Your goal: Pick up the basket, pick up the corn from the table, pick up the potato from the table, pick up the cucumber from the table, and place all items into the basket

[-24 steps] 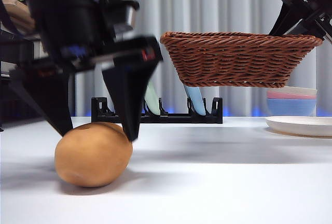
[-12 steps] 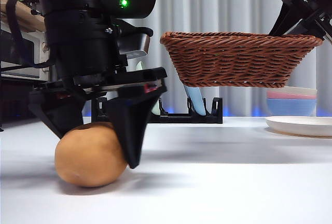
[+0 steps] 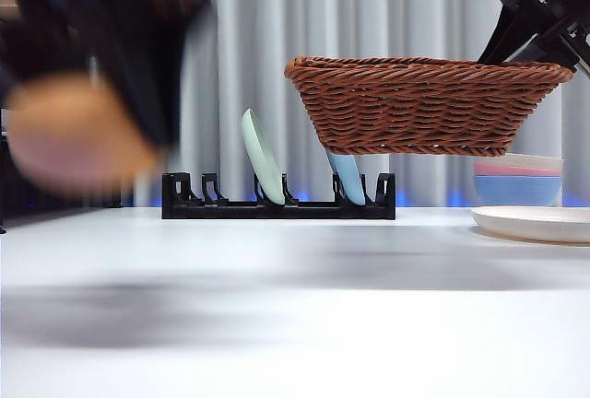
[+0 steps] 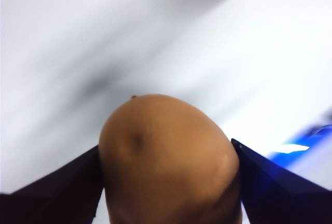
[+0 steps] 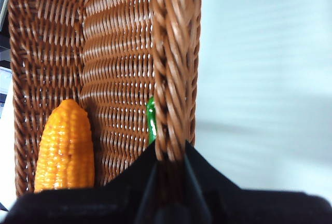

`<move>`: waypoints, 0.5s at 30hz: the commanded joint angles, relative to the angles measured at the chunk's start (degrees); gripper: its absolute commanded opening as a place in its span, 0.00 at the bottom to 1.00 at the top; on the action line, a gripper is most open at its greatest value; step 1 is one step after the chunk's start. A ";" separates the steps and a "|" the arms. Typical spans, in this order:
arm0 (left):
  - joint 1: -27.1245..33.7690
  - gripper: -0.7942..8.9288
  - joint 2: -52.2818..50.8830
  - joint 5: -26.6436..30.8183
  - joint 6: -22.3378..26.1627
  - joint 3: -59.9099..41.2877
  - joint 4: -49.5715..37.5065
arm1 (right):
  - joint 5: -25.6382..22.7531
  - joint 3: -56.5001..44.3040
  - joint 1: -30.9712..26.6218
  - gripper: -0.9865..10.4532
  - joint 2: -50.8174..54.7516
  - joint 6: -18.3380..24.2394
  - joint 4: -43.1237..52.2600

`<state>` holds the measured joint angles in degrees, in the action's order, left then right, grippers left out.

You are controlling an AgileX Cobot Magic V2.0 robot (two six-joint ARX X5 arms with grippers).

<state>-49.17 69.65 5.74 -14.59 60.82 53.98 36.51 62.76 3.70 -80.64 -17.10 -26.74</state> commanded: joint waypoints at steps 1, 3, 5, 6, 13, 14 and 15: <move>-0.35 0.07 -9.99 0.13 -2.29 2.71 -1.07 | 0.85 0.44 0.55 0.08 -0.04 -0.07 0.94; 0.11 0.07 -14.08 2.10 -2.12 5.07 -5.73 | 0.50 0.44 1.68 0.08 -0.04 -0.90 0.98; 0.92 0.07 -15.21 5.55 -1.44 7.32 -10.75 | 0.46 0.44 3.15 0.08 -0.04 -1.09 1.01; 1.60 0.07 -15.10 6.88 -0.17 8.63 -12.61 | 0.35 0.44 4.09 0.08 -0.04 -1.33 1.01; 4.31 0.07 -1.31 3.15 5.86 16.26 -18.38 | -2.60 0.44 12.81 0.08 -0.07 -2.69 1.01; 4.37 0.07 1.66 2.80 5.90 17.59 -18.36 | -2.99 0.44 13.97 0.08 -0.07 -3.04 1.01; 4.37 0.07 3.98 2.75 5.90 18.64 -18.34 | -3.78 0.44 14.97 0.08 -0.07 -3.37 1.01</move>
<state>-44.99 71.22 8.80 -10.31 79.09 35.33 32.69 62.78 18.09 -80.64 -19.07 -26.63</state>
